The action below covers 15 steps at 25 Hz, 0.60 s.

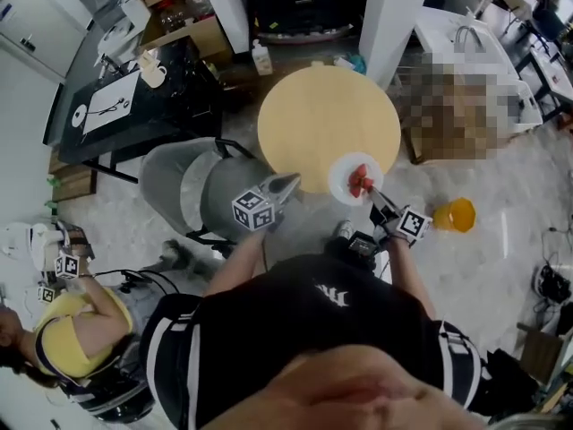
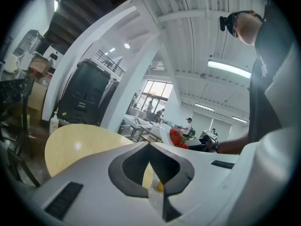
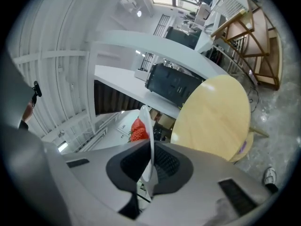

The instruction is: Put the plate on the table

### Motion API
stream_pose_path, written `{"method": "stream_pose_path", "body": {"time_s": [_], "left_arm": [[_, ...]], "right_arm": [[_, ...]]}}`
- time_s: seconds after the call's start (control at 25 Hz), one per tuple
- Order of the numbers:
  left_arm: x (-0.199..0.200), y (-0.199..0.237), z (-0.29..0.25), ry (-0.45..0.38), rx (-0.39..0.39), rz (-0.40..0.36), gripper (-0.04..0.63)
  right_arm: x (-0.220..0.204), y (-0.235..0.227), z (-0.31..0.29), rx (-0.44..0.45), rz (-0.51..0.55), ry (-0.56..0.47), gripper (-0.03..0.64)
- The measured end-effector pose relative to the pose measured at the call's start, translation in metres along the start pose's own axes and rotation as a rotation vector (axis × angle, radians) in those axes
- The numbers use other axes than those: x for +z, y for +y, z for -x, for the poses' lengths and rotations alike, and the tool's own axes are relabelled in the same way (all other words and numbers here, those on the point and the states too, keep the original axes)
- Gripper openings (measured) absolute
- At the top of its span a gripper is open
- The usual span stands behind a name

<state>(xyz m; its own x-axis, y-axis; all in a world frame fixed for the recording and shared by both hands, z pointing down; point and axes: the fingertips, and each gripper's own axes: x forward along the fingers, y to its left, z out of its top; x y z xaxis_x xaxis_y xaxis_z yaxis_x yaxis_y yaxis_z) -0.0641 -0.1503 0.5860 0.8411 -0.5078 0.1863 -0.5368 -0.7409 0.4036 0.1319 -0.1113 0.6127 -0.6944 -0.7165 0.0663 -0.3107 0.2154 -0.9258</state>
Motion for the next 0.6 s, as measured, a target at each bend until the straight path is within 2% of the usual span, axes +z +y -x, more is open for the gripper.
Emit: {"method": "stream_pose_path", "body": {"time_s": [0.2,0.4,0.6], "left_arm": [[0.037,0.013,-0.039,-0.032,0.054,-0.022,0.002],[0.054,0.031,-0.076,-0.038,0.092,-0.018,0.002],[0.069,0.044,-0.107,-0.045,0.114,-0.019,0.002]], "right_arm": [[0.058,-0.006,-0.024,0.06,-0.012,0.053,0.008],[0.097,-0.017,-0.044,0.094,-0.018,0.098,0.008],[0.122,-0.038,-0.05,0.083,-0.018,0.126,0.008]]}}
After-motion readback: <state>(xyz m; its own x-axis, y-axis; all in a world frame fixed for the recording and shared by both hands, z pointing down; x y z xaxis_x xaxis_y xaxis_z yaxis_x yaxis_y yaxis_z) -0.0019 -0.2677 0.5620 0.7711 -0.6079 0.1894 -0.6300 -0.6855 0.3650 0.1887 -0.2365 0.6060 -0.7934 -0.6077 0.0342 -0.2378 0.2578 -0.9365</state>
